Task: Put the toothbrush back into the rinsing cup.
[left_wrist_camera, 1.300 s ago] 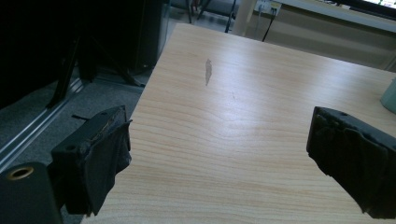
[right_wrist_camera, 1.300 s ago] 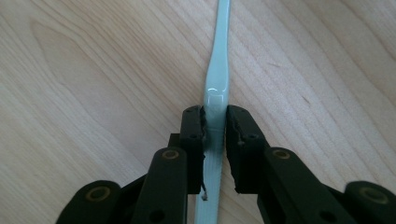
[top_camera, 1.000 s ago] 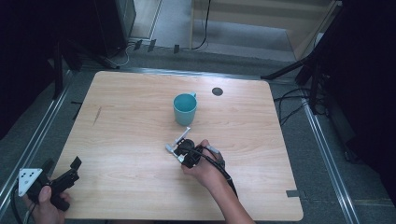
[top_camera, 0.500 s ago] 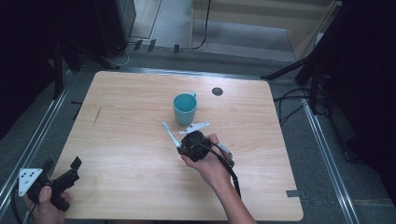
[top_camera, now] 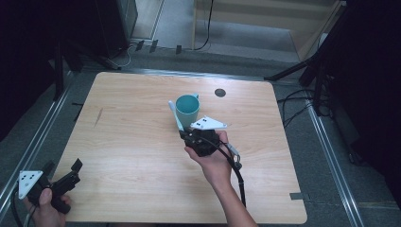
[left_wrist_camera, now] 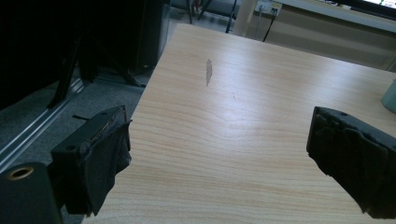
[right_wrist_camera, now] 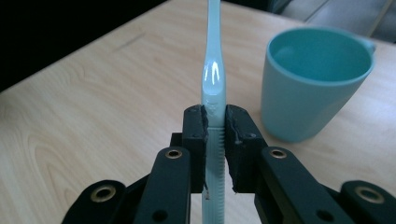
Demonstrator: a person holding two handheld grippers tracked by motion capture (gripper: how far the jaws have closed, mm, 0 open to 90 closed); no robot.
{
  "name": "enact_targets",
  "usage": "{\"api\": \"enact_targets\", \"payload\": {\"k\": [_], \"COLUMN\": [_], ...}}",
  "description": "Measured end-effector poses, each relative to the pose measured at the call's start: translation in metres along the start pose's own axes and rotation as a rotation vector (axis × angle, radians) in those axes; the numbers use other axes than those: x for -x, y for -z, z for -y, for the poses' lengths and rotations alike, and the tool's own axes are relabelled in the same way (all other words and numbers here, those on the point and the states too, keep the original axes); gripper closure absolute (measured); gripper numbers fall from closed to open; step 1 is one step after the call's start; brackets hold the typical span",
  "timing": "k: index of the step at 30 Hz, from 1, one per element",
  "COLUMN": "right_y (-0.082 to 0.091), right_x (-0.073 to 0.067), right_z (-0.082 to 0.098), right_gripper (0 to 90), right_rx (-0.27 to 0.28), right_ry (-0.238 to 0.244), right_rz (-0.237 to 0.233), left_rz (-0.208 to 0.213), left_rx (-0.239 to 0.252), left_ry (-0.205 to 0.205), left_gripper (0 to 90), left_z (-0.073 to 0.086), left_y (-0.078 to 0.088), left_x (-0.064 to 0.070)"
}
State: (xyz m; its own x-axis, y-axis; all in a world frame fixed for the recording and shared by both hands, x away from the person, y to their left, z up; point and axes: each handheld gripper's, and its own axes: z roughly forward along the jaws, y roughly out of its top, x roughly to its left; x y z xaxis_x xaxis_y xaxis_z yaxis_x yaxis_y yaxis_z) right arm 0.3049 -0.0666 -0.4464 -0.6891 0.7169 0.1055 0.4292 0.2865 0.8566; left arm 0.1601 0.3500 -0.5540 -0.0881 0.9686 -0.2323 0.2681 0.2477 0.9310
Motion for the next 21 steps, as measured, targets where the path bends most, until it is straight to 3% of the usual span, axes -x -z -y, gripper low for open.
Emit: {"api": "enact_targets", "payload": {"k": [5,15,21], "right_y": [0.005,0.010,0.011], "right_x": [0.006,0.015,0.024], "right_z": [-0.002,-0.006,-0.009], "right_gripper": [79.3,79.3,79.3], "right_rx": [0.073,0.245,0.342], "right_ry": [-0.015,0.011,-0.027], "right_rz": [0.008,0.033,0.038], "left_rz": [-0.002,-0.001,0.001], "left_rx": [0.000,0.002,0.002], "left_ry": [-0.001,-0.001,-0.001], "left_gripper": [6.4,6.4,6.4], "left_z": [0.000,0.000,0.000], "left_y": [0.000,0.000,0.000], "left_x": [0.000,0.000,0.000]}}
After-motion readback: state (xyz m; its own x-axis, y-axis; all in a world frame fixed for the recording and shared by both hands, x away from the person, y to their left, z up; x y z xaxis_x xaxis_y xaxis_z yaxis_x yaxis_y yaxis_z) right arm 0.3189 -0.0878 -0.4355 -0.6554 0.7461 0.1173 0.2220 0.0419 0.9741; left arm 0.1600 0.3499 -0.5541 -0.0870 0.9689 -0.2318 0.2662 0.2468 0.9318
